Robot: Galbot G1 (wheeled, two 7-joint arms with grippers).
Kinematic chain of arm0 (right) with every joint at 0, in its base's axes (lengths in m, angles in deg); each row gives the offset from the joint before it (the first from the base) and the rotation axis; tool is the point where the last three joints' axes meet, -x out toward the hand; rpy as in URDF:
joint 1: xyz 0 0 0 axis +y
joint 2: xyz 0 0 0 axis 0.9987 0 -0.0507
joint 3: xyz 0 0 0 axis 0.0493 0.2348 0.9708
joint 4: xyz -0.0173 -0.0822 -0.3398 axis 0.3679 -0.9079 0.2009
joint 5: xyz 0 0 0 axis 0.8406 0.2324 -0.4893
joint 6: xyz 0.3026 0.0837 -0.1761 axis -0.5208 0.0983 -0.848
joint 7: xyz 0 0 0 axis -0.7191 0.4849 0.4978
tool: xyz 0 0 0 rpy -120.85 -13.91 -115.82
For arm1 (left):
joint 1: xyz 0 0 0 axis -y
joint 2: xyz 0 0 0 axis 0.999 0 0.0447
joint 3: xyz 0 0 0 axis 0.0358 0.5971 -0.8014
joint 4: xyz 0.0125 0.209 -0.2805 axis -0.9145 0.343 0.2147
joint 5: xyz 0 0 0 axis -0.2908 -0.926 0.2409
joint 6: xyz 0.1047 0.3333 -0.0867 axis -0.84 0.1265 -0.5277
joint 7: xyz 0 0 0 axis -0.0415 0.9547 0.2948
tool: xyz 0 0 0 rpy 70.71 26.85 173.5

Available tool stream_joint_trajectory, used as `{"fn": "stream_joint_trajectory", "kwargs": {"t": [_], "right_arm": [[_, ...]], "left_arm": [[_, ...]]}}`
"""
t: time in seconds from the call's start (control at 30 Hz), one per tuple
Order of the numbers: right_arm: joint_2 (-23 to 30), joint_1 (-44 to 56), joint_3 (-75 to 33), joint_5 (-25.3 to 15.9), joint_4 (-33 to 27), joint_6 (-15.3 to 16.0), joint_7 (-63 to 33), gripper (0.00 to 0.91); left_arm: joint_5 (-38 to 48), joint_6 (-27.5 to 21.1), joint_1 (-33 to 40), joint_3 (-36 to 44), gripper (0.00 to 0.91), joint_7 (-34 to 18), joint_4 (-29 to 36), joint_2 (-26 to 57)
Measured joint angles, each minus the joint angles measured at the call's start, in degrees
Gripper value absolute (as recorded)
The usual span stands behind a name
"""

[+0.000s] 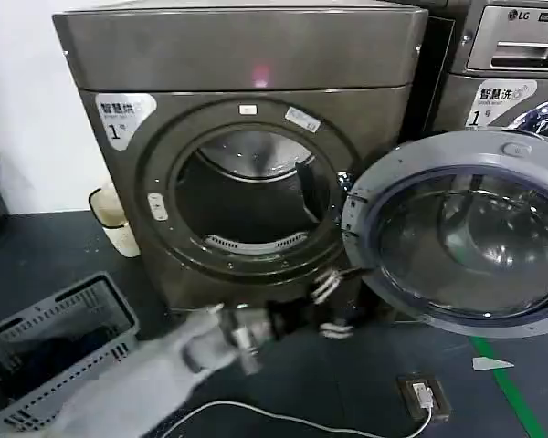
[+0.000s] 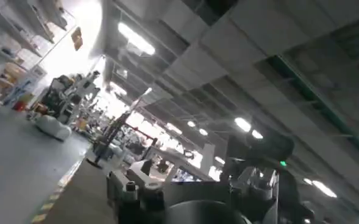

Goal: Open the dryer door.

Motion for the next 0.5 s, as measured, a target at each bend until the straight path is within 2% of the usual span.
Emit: {"fn": "stream_joint_trajectory", "kwargs": {"t": [0.1,0.27,0.5], "right_arm": [[-0.8,-0.5,0.5,-0.4,-0.6,0.1,0.4,0.907],[-1.4,-1.4,1.3,-0.6,-0.7,0.3,1.3,0.907],[-1.4,-1.7,2.3,-0.2,-0.2,-0.7,3.1,0.907]], "left_arm": [[-8.3,4.7,-1.4,-4.3,0.907,-0.9,0.1,4.7],[-21.1,5.0,-3.6,-11.1,0.907,-3.4,0.2,12.7],[-46.6,4.9,-6.1,-18.4,0.907,-16.7,-2.2,22.9]]}}
